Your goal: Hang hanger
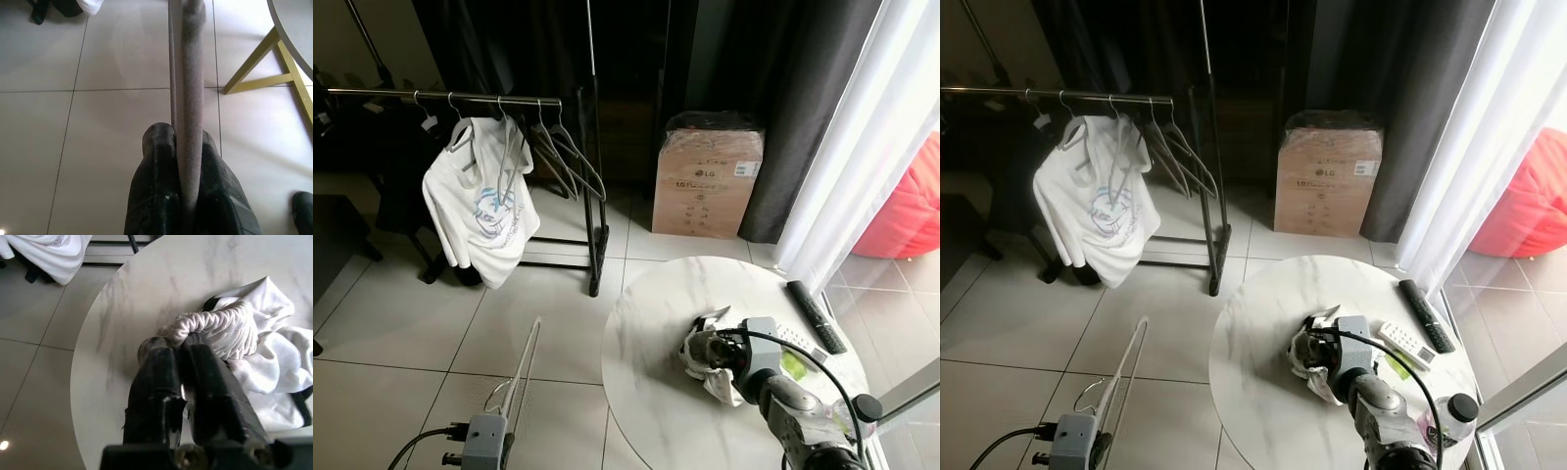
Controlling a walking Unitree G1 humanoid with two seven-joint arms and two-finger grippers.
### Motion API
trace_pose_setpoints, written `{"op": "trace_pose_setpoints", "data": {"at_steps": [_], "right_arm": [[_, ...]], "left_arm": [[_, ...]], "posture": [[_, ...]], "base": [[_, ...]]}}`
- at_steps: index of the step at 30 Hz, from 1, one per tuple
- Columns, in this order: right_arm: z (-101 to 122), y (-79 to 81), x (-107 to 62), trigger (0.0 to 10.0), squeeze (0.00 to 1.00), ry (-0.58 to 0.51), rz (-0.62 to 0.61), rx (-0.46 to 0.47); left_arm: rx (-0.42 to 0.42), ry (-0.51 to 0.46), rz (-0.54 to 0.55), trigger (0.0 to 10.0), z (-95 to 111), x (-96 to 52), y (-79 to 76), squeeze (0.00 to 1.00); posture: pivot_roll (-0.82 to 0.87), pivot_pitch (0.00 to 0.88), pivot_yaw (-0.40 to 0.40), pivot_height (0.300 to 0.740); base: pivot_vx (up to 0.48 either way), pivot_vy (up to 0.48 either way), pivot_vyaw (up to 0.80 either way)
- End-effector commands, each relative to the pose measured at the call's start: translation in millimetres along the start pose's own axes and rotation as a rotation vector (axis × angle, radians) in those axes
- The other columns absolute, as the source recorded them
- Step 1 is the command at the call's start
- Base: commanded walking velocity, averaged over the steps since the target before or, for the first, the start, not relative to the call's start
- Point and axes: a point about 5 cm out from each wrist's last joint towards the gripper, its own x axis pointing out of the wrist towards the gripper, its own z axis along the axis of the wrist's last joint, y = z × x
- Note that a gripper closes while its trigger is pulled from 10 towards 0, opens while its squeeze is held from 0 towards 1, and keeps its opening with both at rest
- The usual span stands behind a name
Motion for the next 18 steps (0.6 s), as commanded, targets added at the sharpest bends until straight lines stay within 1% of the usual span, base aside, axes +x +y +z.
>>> {"op": "trace_pose_setpoints", "data": {"at_steps": [1,4,9,10,11,13,15,16,17,18], "right_arm": [[-0.6,0.3,1.2,10.0,1.00,0.006,-0.012,-0.001],[-3.2,-1.0,1.0,10.0,1.00,0.021,-0.039,0.000],[-9.8,-7.2,-1.0,10.0,1.00,0.074,-0.080,-0.010],[-12.0,-11.4,-2.0,10.0,1.00,0.098,-0.107,-0.019],[-12.0,-11.4,-2.0,10.0,1.00,0.098,-0.107,-0.019],[-5.9,-11.2,-1.5,10.0,1.00,0.044,-0.097,0.005],[8.3,-6.6,-1.1,10.0,1.00,-0.080,-0.056,0.033],[12.2,-3.8,-1.4,10.0,1.00,-0.123,-0.036,0.047],[13.4,-2.6,-2.0,10.0,0.76,-0.143,-0.028,0.048],[13.2,-1.6,-3.1,10.0,0.00,-0.162,-0.024,0.041]], "left_arm": [[-0.002,0.012,0.011,10.0,-4.1,-2.6,3.4,0.00],[-0.001,0.011,0.012,10.0,-4.3,-3.2,4.7,0.00],[0.000,0.014,0.010,10.0,-4.8,-3.1,4.7,0.00],[0.000,0.016,0.009,10.0,-5.1,-3.0,4.7,0.00],[0.000,0.016,0.009,10.0,-5.1,-3.0,4.7,0.00],[0.000,0.017,0.010,10.0,-5.3,-2.9,4.8,0.00],[0.001,0.012,0.017,10.0,-5.1,-3.1,5.4,0.00],[0.002,0.000,0.027,10.0,-4.3,-3.5,6.3,0.00],[0.001,-0.012,0.036,10.0,-3.2,-3.8,7.4,0.00],[-0.003,-0.046,0.062,10.0,0.2,-4.7,11.3,0.00]], "posture": [[0.03,0.145,-0.022,0.740],[0.02,0.156,-0.020,0.740],[0.02,0.156,-0.020,0.740],[0.02,0.156,-0.020,0.740],[0.02,0.156,-0.020,0.740],[0.02,0.156,-0.020,0.740],[0.02,0.156,-0.021,0.740],[0.02,0.156,-0.021,0.740],[0.02,0.155,-0.022,0.740],[0.02,0.155,-0.022,0.740]], "base": [[0.000,0.000,0.00],[0.000,0.000,0.00],[0.000,0.000,0.00],[0.000,0.000,0.00],[0.000,0.000,0.00],[0.000,0.000,0.00],[0.000,0.000,0.00],[0.000,0.000,0.00],[0.000,0.000,0.00],[0.000,0.000,0.00]]}}
